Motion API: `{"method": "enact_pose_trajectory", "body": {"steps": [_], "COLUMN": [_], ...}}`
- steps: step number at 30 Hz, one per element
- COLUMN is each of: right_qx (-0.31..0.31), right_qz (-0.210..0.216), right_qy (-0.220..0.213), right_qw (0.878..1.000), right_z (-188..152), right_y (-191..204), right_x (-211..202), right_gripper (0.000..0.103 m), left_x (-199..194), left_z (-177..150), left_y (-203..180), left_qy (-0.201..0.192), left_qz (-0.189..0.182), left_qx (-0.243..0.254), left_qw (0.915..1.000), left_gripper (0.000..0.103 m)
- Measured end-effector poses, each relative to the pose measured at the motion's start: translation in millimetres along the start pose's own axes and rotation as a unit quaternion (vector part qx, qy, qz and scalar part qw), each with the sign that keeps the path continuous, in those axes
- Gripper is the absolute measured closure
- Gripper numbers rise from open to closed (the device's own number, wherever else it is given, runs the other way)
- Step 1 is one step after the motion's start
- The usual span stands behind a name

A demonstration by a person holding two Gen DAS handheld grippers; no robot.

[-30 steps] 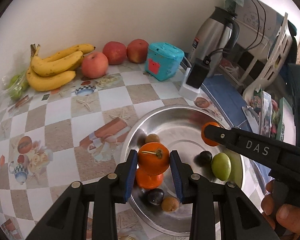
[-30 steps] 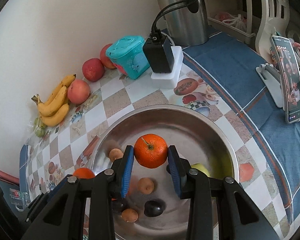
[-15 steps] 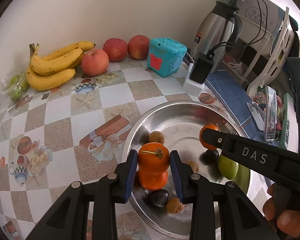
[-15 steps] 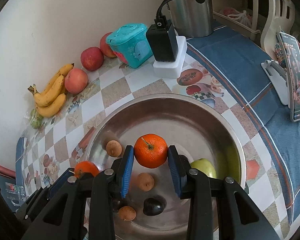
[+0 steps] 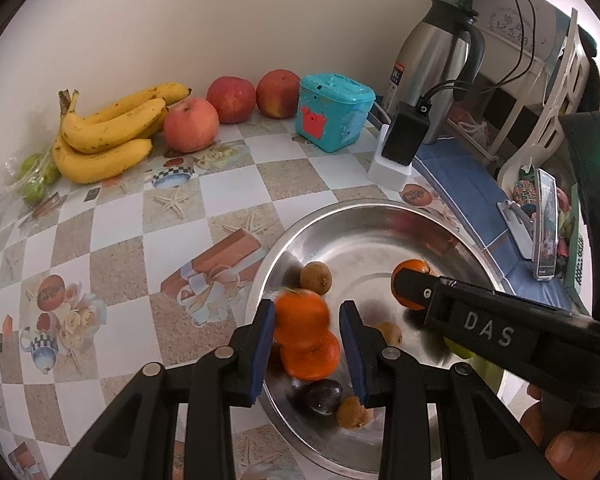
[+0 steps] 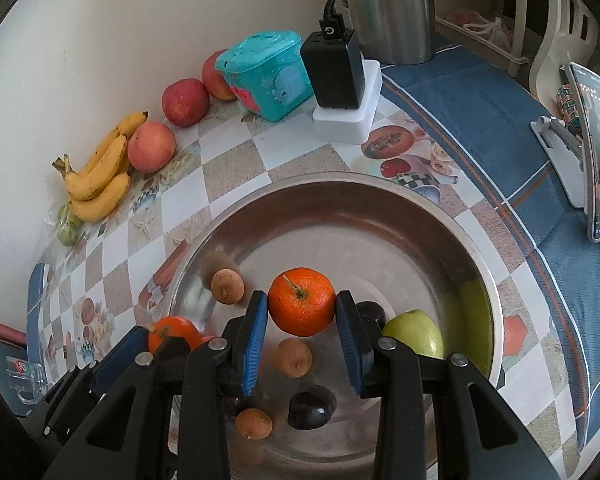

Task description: Organize fruits

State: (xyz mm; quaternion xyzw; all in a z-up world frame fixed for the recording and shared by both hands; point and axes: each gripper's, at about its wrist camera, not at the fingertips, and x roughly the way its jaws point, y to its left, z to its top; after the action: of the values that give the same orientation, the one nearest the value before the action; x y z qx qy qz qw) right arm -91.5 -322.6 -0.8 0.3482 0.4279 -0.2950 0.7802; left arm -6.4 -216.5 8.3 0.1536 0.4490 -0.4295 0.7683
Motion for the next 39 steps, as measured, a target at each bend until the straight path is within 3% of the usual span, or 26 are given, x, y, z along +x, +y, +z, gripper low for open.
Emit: {"method": "enact_pose_trajectory", "body": {"steps": [11, 16, 20, 23, 32, 39], "right_qx": [0.000, -0.002, -0.001, -0.002, -0.023, -0.045], "right_qz": [-0.006, -0.010, -0.011, -0.011, -0.007, -0.007], "right_qy": [0.006, -0.002, -0.002, 0.000, 0.004, 0.005], "right_qw": [1.000, 1.000, 1.000, 1.000, 1.000, 0.999], "right_z": [0, 2, 2, 3, 2, -1], "right_y": [-1, 0, -1, 0, 11, 20], "right_x": [2, -1, -1, -1, -2, -3], "right_gripper": [0.065, 0.057, 0.057, 0.057, 0.057, 0.057], "left_x": [-2, -1, -3, -2, 7, 0], "left_z": [3, 3, 3, 3, -8, -15], "left_y": [6, 13, 21, 32, 84, 100], "left_qy": [0.001, 0.005, 0.006, 0.014, 0.067, 0.074], "left_qz": [0.005, 0.012, 0.019, 0.035, 0.106, 0.120], "left_qx": [-0.010, -0.021, -0.036, -0.057, -0.166, -0.200], "left_qw": [0.9999, 0.9997, 0.9992, 0.9977, 0.9782, 0.9696], "left_gripper": [0.066, 0.061, 0.059, 0.053, 0.051, 0.051]}}
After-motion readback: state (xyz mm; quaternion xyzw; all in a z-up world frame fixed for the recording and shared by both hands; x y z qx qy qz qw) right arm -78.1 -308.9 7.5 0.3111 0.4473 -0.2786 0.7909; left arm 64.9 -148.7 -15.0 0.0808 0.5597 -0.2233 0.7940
